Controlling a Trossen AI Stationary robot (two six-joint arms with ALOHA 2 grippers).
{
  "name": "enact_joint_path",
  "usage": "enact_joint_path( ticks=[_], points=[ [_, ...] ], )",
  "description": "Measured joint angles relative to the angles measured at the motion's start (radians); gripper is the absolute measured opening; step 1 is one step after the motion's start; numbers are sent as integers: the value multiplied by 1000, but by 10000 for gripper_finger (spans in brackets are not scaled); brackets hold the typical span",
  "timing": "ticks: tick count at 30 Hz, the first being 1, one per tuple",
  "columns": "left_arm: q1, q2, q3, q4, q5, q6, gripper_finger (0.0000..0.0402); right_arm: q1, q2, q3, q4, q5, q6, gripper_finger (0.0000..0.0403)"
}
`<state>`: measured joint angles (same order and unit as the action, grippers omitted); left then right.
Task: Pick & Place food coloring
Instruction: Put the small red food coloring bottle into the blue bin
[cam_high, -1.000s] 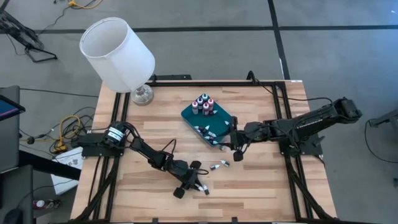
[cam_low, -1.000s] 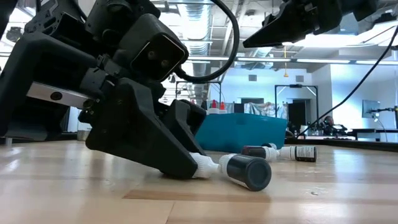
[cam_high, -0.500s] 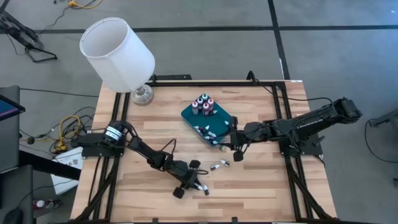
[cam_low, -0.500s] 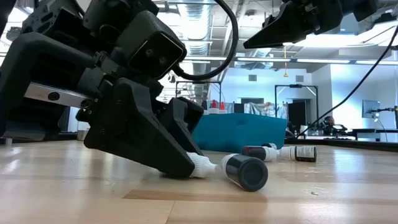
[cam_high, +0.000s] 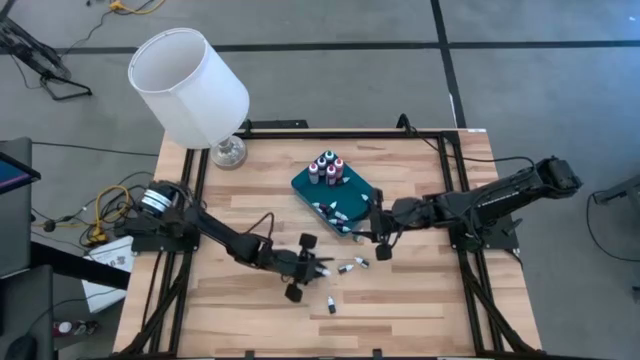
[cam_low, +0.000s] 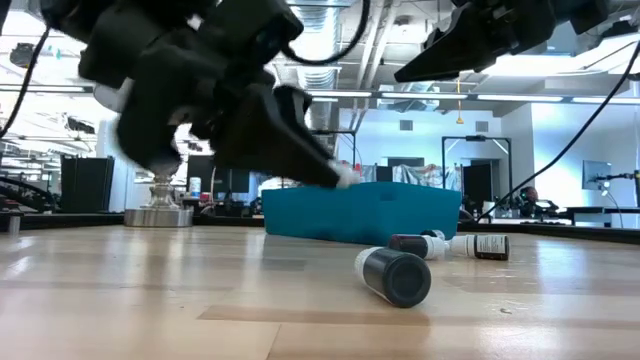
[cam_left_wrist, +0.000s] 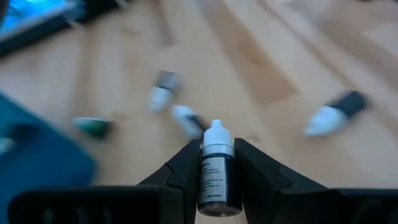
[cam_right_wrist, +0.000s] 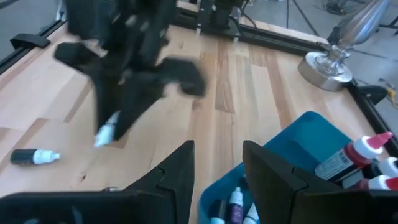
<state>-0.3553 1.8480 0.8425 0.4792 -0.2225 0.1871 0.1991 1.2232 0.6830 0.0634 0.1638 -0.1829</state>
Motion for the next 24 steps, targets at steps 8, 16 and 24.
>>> enact_joint_path(
  ticks=[8,16,24],
  points=[
    [121,-105,0,-61,-76,118,83,63,-5,0,-7,0,27,127],
    [281,-113,0,-68,18,143,84,148,-14,0,-2,3,107,127],
    [394,-113,1,-66,76,172,84,220,-14,0,-3,109,224,127]
  ],
)
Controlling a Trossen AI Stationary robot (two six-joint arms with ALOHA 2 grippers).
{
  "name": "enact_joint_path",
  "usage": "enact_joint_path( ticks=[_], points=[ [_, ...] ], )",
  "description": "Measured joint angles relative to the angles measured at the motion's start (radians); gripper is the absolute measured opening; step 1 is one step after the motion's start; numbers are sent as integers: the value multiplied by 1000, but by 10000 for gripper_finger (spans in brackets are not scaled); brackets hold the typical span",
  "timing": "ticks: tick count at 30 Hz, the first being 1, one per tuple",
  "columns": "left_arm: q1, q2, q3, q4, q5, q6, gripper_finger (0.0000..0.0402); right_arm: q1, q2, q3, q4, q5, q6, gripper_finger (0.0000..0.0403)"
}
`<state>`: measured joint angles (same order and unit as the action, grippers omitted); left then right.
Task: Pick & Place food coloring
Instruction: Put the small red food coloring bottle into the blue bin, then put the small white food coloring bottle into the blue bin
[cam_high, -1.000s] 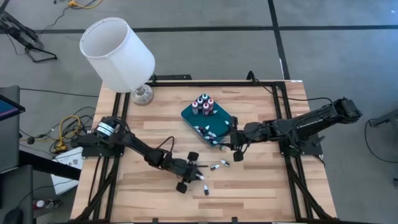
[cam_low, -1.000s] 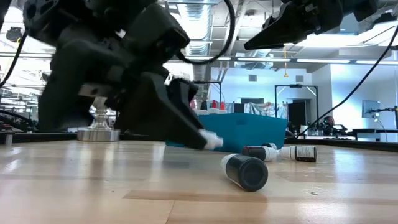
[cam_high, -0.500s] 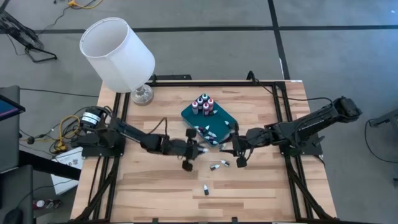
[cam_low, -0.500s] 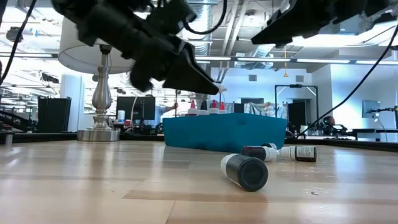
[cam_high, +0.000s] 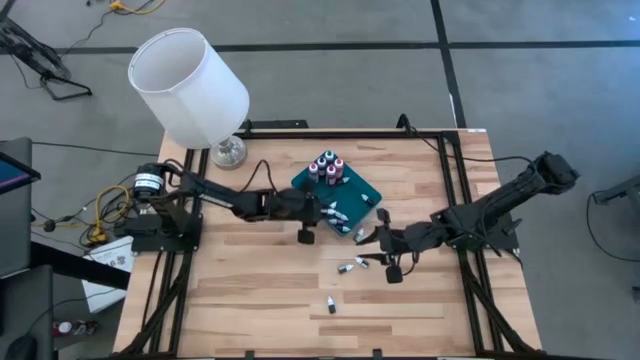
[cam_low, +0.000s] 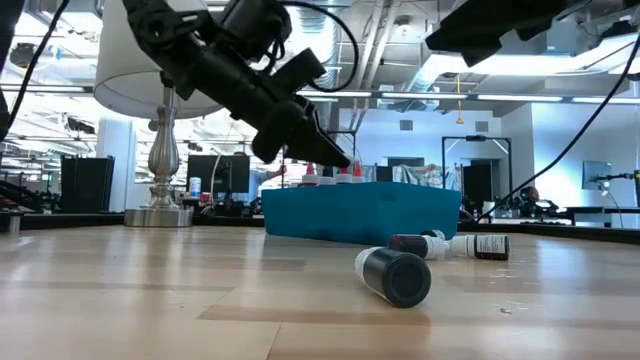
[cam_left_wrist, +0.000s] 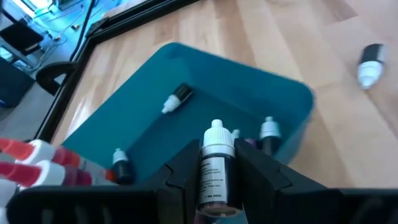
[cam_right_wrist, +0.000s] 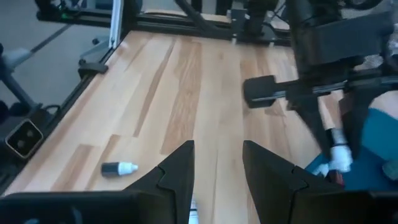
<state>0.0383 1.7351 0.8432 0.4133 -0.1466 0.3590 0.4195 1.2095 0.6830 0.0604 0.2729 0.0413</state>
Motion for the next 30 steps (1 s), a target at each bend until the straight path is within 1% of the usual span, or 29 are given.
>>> enact_joint_path(
  ticks=[6,13,18,22,26,30],
  points=[
    [75,0,0,3,95,-3,84,34,10,0,22,57,96,127],
    [121,0,0,3,99,-4,84,52,79,0,96,73,119,127],
    [137,0,0,-17,109,-5,84,46,120,-1,115,71,155,127],
    [143,0,0,-18,185,-5,87,41,128,0,113,71,169,127],
    [144,0,0,-8,213,-5,100,43,128,0,113,70,171,127],
    [144,0,0,-5,217,-6,116,42,128,0,113,70,171,127]
  ],
)
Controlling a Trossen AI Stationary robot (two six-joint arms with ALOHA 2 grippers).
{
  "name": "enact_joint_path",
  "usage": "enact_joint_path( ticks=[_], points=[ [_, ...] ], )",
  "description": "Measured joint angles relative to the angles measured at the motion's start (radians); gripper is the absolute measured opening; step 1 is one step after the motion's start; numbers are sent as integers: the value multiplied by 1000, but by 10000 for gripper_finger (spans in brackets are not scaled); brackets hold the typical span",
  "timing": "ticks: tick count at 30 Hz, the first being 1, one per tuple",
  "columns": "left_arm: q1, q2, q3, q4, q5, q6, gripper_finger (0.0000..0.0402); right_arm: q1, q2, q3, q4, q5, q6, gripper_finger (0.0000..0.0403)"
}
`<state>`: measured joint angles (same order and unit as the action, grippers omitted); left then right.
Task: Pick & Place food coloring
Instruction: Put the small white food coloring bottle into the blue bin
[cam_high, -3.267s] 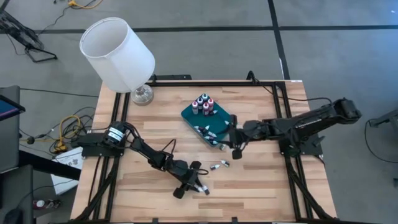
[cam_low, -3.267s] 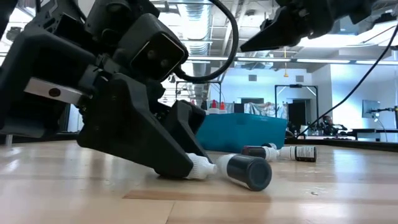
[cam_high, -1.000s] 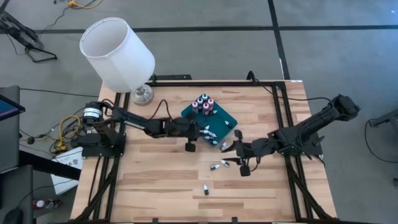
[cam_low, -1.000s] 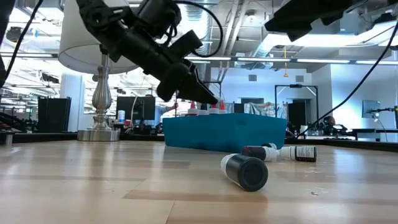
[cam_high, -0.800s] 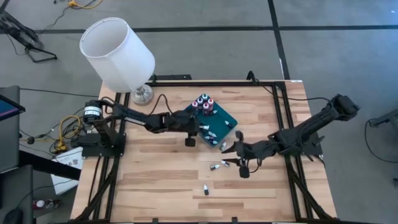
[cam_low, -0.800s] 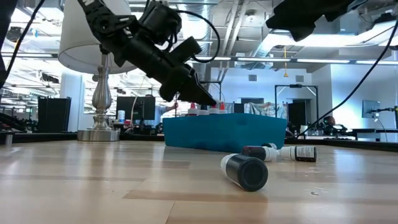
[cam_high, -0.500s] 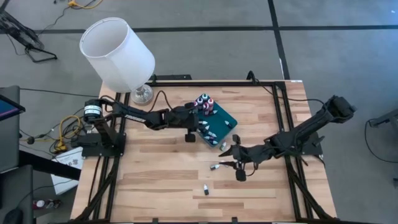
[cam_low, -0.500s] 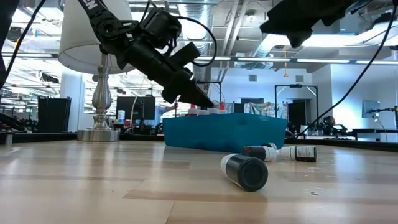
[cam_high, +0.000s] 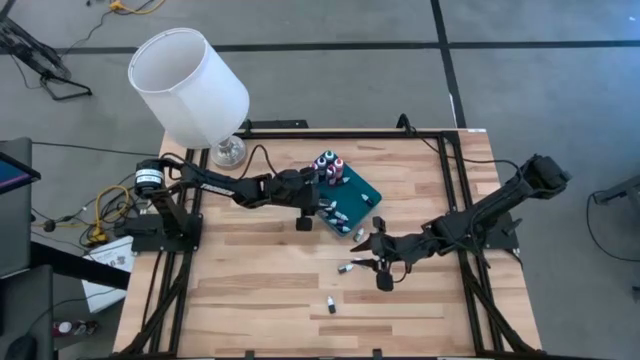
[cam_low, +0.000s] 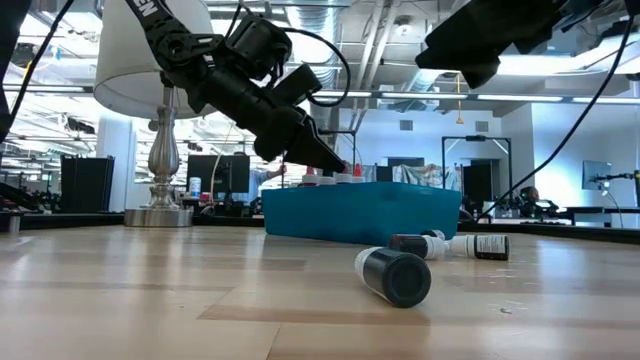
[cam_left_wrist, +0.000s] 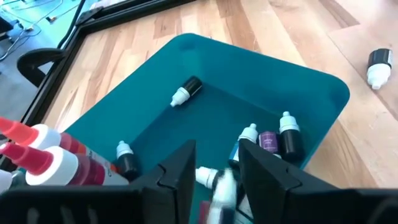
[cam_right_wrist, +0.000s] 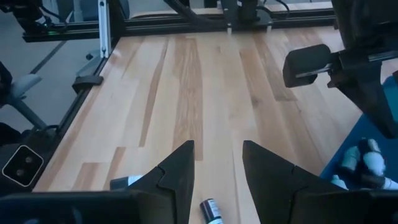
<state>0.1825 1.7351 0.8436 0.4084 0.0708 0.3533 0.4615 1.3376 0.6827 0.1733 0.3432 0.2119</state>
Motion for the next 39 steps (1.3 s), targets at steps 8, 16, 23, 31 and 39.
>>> enact_joint_path(
  ticks=[8,16,23,31,39],
  points=[
    [-7,0,0,-3,71,-9,127,21,12,0,-55,30,129,127],
    [-64,-47,2,-48,205,-28,128,137,137,0,-137,269,280,127],
    [-156,-141,2,-149,276,-23,128,206,256,0,-140,392,431,127],
    [-312,-219,1,-263,291,-12,128,280,389,0,-138,592,557,127],
    [-447,-237,0,-276,233,-16,128,284,470,0,-136,695,593,127]
  ],
)
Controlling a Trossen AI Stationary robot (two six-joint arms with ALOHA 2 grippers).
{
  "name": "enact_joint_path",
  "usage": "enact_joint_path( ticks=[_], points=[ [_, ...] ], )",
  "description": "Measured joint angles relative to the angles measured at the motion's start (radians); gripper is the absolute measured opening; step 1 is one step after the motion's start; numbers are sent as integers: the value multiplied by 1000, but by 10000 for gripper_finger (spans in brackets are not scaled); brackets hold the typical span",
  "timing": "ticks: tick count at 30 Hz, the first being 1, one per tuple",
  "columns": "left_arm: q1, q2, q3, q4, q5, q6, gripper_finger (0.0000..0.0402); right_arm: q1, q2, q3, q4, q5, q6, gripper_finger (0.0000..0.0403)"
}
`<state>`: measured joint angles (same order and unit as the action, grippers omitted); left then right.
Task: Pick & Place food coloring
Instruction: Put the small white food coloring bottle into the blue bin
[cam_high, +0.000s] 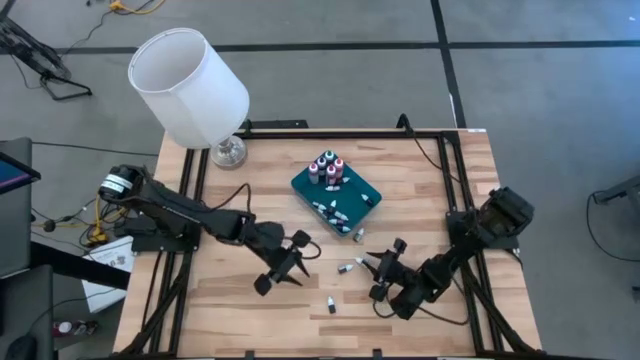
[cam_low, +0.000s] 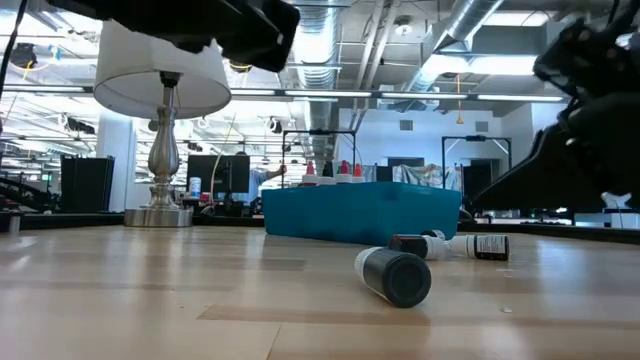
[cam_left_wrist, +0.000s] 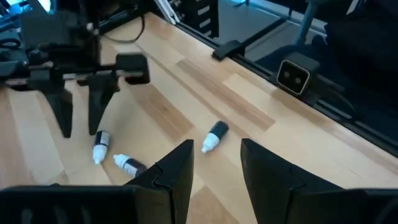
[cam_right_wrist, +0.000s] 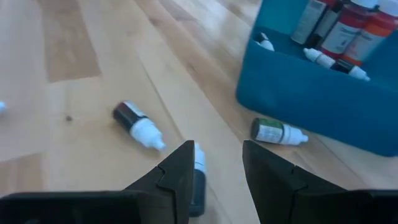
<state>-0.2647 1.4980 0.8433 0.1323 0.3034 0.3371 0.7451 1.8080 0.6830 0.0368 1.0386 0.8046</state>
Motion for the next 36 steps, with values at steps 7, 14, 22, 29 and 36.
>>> enact_joint_path(
  ticks=[7,14,22,29,36],
  points=[
    [-74,-40,0,-21,-110,-23,128,-43,13,0,4,-70,2,127],
    [-123,-49,0,-30,-189,-26,128,-61,13,0,12,-123,0,127],
    [-123,-49,0,-48,-215,-29,128,-61,13,0,19,-125,-2,127],
    [-122,-49,0,-59,-241,-30,128,-61,4,0,32,-124,-10,127],
    [-122,-49,0,-64,-241,-30,128,-125,3,0,31,-282,112,129]
  ],
)
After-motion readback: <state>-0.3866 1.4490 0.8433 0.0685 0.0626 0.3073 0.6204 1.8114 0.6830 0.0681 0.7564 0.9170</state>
